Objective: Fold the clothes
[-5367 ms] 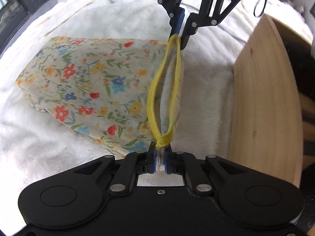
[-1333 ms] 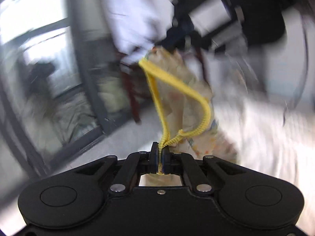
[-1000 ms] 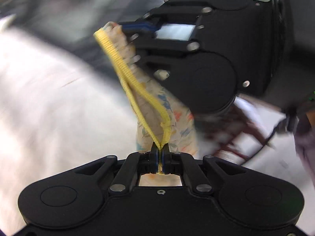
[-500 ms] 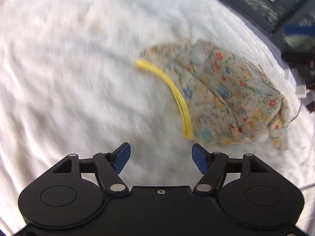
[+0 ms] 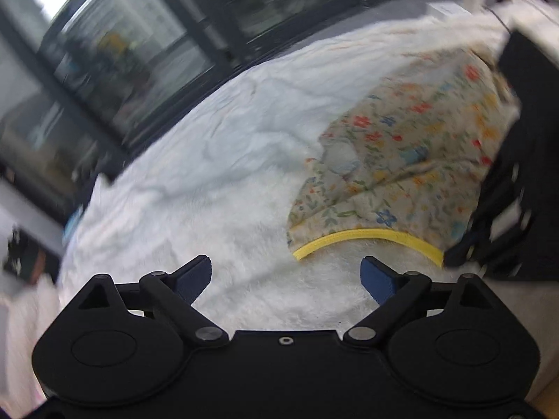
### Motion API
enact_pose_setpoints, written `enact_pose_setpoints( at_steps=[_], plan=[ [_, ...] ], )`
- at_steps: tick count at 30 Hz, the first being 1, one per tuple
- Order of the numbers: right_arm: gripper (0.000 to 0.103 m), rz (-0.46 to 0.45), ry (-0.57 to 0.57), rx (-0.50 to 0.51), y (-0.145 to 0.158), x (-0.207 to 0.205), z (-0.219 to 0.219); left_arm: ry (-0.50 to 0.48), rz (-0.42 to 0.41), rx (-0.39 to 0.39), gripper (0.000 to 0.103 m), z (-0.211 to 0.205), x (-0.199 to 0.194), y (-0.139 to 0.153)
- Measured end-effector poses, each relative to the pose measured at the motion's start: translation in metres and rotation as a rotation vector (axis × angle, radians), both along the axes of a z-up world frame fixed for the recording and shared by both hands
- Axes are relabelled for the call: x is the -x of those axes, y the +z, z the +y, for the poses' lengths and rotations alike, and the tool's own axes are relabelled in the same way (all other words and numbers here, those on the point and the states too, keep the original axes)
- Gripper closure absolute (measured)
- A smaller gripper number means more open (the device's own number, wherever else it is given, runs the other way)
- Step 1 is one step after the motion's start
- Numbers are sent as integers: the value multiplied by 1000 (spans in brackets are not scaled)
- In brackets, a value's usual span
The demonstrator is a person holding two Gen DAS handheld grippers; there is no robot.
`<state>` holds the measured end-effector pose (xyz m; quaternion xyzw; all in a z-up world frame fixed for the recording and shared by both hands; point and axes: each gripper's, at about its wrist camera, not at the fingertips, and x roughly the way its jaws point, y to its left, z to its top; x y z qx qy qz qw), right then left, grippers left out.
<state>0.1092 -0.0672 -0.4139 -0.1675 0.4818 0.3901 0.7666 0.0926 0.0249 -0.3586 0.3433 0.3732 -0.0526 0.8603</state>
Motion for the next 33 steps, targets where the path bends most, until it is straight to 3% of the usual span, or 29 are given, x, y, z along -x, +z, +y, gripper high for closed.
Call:
enact_pose_setpoints(
  at_steps=[5,7,9,11,12,14,15,17,22,27,30,33],
  plan=[
    [102,-38,-50,4,26,12,-48,-252,-43,-266,11,-32,15,-44],
    [96,-79,-56,12,24,14,-46,-322,-65,-362,11,-40,21,-56],
    [56,-106,-47,-39,21,11,-30,-329,-69,-374,11,-41,23,-54],
    [29,-172,-17,-89,19,8,-14,-265,-44,-326,11,-38,20,-47],
    [28,-217,-2,-95,17,5,-6,-220,-29,-295,11,-35,19,-43],
    [33,-206,16,-61,6,-5,5,-137,4,-243,11,-28,17,-37],
    [61,-162,23,-41,-4,-16,8,-111,18,-227,11,-24,17,-34],
    [98,-89,24,-27,-17,-31,7,-89,20,-234,11,-19,19,-32],
    [99,-42,-56,-175,18,-18,-38,-137,-35,-290,11,-21,21,-30],
    [99,3,-98,-251,50,12,-89,-317,-86,-293,11,-48,32,-38],
    [99,31,-117,-279,61,27,-114,-415,-64,-272,11,-66,41,-46],
    [99,105,-190,-322,60,32,-134,-522,12,-227,11,-80,50,-53]
  ],
)
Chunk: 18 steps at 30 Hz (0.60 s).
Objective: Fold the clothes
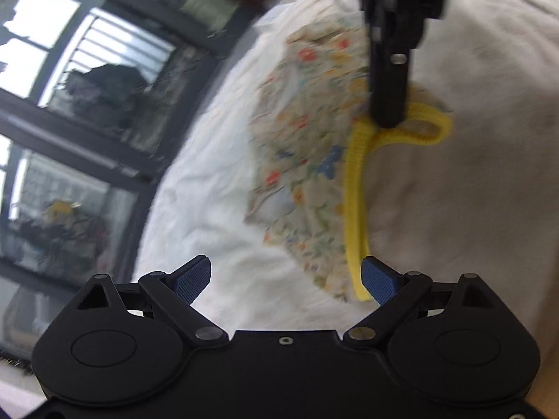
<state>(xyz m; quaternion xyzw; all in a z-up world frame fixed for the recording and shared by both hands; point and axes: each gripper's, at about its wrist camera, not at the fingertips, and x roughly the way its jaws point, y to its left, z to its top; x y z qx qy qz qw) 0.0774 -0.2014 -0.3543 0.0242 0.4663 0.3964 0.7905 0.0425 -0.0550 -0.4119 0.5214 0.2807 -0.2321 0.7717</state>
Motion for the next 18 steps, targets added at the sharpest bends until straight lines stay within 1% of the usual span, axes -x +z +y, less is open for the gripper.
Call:
enact_pose_setpoints(
  at_steps=[1,3,4,6,7,9,11,12,14,16,17,18],
  plan=[
    [99,34,-30,-24,-1,1,-8,-19,10,-8,11,-3,2,-4],
    [99,103,-97,-79,-7,-1,-23,-28,21,-30,11,-7,1,-15],
    [99,121,-114,-96,-8,-2,-27,-19,35,-34,11,-7,0,-19],
    [99,147,-139,-123,-10,-5,-33,6,88,-24,11,-7,-6,-25],
    [99,153,-141,-134,-9,-7,-35,28,121,-13,11,-7,-11,-27],
    [99,163,-144,-157,-8,-10,-37,110,172,29,11,-6,-23,-25],
    [99,167,-150,-172,-7,-10,-39,222,216,109,11,-2,-38,-19],
    [99,168,-153,-179,-7,-11,-40,260,223,143,11,0,-43,-17],
    [99,176,-157,-185,-8,-10,-42,318,203,193,11,5,-52,-11],
    [98,185,-164,-186,-10,-8,-45,341,171,202,13,8,-57,-8],
    [98,189,-170,-185,-11,-8,-46,349,158,203,15,11,-59,-7],
    [98,193,-176,-183,-12,-8,-48,356,152,204,19,14,-60,-7]
  ],
)
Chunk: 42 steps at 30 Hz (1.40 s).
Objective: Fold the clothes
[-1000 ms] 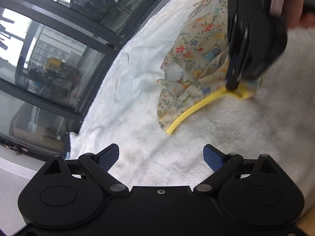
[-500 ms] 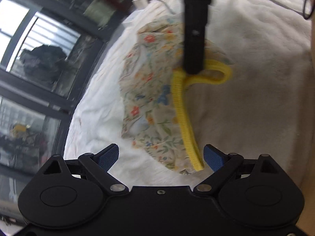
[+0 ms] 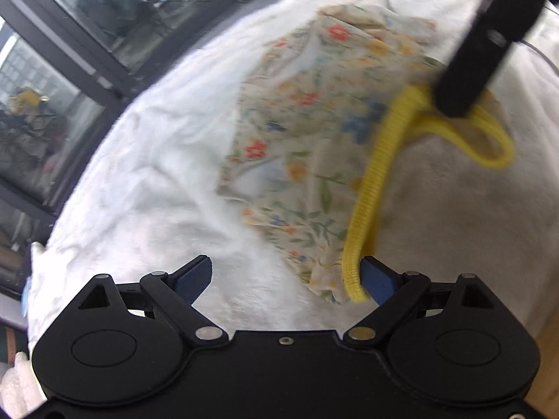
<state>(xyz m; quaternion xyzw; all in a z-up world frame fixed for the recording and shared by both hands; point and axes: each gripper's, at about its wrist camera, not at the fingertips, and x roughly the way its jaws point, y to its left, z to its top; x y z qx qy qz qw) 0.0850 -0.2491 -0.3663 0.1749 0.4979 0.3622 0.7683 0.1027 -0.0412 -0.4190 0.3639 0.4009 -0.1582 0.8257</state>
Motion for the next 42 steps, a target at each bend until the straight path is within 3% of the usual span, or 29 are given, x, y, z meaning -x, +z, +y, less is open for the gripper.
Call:
enact_pose_setpoints(
  at_steps=[4,6,8,12,14,15,17,18,21,27,29,30,31,32,37,40,42],
  plan=[
    [97,7,-9,11,-3,2,-2,64,47,35,33,11,-9,0],
    [97,14,-8,13,-4,3,-1,96,97,54,52,14,-16,-4],
    [97,22,-5,11,-6,4,1,111,126,58,58,14,-22,-8],
    [97,18,2,12,-5,7,4,143,239,63,58,17,-32,-25],
    [97,3,14,44,-5,8,7,144,253,73,58,15,-28,-30],
    [97,-25,29,86,-3,9,11,141,256,82,69,16,-29,-32],
    [92,-107,104,207,1,14,24,133,270,111,87,18,-32,-32],
    [83,-142,154,255,2,18,31,130,270,120,89,19,-33,-32],
    [68,-265,320,397,1,31,56,94,237,124,92,20,-32,-27],
    [67,-412,577,527,-19,38,100,75,199,138,92,17,-28,-14],
    [68,-388,654,592,-38,36,112,76,186,139,92,17,-27,-11],
    [82,-357,682,632,-48,34,117,81,185,144,92,18,-27,-9],
    [97,-352,684,643,-51,34,117,90,178,148,93,19,-28,-7],
    [100,-338,646,619,-45,31,111,103,168,155,93,20,-28,-5],
    [100,-277,439,482,-3,10,82,141,95,209,93,22,-36,17],
    [100,-405,336,545,37,-22,69,122,-14,219,93,17,-62,50],
    [100,-516,254,598,73,-48,60,114,-132,259,93,14,-91,95]
  ],
)
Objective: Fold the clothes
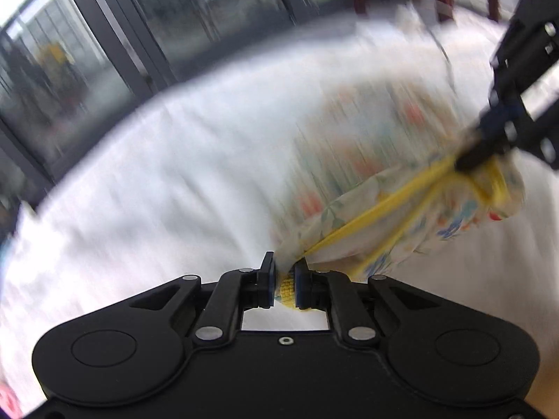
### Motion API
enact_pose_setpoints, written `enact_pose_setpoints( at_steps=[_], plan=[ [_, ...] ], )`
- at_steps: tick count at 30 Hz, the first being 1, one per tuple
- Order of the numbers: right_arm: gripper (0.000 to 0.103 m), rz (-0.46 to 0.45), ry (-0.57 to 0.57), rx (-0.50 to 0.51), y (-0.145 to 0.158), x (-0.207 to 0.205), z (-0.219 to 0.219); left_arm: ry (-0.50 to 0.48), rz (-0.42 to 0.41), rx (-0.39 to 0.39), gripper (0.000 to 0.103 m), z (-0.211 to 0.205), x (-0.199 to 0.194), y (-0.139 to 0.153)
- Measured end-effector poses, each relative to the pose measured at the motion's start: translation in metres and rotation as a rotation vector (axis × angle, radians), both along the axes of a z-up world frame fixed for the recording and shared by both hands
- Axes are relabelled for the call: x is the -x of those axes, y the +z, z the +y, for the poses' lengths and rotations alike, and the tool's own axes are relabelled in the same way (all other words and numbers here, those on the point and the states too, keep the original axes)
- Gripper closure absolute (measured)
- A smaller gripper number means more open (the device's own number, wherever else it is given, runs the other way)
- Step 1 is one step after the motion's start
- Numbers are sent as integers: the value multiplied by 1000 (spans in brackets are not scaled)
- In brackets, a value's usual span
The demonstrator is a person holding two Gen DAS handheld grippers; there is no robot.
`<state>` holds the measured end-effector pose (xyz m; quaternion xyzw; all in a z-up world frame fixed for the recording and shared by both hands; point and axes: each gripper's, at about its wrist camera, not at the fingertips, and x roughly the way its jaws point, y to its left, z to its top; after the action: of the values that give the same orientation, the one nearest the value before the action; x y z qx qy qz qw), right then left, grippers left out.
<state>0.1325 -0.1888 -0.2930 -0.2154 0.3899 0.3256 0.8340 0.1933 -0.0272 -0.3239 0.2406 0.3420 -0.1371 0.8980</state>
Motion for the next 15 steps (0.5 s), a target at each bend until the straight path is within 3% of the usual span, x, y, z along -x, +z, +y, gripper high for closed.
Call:
enact_pose_setpoints(
  at_steps=[3,8,10,13,15],
  plan=[
    [100,-215,-11,24,66,-25,-6,0,-158,39,93,-3,-26,62],
    [100,-442,-8,41,157,-29,-7,-2,-327,100,93,-6,-38,146],
    [100,-451,13,42,177,-22,-9,-18,-310,116,93,-5,-29,163],
    [100,-350,94,39,186,4,-11,-56,-163,215,93,1,-10,177],
    [100,-167,138,-31,187,23,-17,-83,-1,297,93,2,10,174]
  ],
)
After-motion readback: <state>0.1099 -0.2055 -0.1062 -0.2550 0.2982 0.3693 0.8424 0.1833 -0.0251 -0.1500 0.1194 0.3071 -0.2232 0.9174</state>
